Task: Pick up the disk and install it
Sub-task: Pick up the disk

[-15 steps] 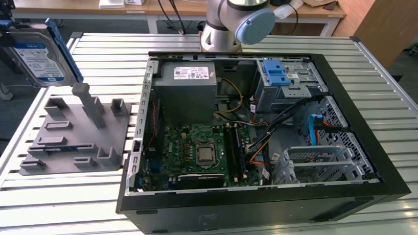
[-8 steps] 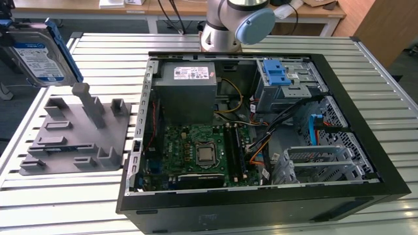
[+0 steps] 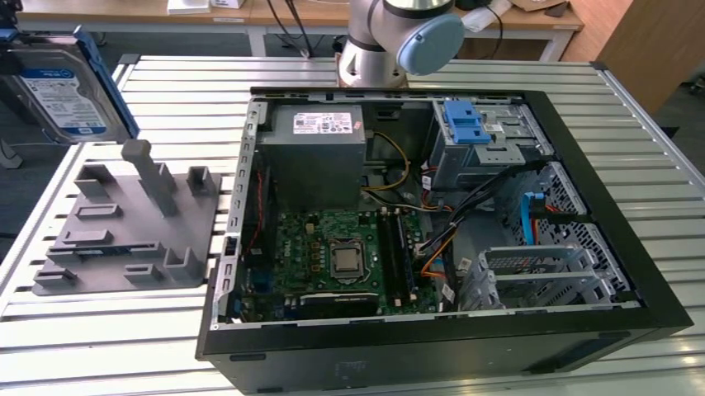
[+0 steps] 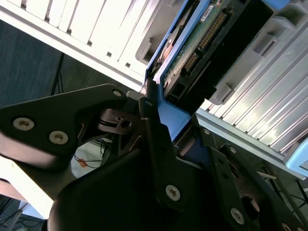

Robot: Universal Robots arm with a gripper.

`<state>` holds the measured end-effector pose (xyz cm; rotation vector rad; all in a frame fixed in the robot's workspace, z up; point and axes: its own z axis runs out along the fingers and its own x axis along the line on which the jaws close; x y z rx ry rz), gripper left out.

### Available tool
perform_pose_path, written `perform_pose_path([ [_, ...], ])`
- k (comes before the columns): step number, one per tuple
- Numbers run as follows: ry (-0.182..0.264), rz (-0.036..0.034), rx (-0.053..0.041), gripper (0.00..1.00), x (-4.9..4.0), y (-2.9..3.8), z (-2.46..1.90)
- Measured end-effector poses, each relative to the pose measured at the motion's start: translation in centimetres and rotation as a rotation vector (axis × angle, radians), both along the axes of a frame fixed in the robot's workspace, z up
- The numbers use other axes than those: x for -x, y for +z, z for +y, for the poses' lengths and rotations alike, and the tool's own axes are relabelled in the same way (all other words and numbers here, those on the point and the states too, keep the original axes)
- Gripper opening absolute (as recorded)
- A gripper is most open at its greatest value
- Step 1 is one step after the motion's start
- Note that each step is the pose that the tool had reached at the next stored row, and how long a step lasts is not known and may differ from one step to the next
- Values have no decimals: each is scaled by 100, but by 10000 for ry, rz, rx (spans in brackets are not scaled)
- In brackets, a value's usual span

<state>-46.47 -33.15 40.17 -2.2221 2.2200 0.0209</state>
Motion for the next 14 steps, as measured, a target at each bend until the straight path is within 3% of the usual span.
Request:
perform_pose_path([
  [14,0,0,0,36,0,152,0],
])
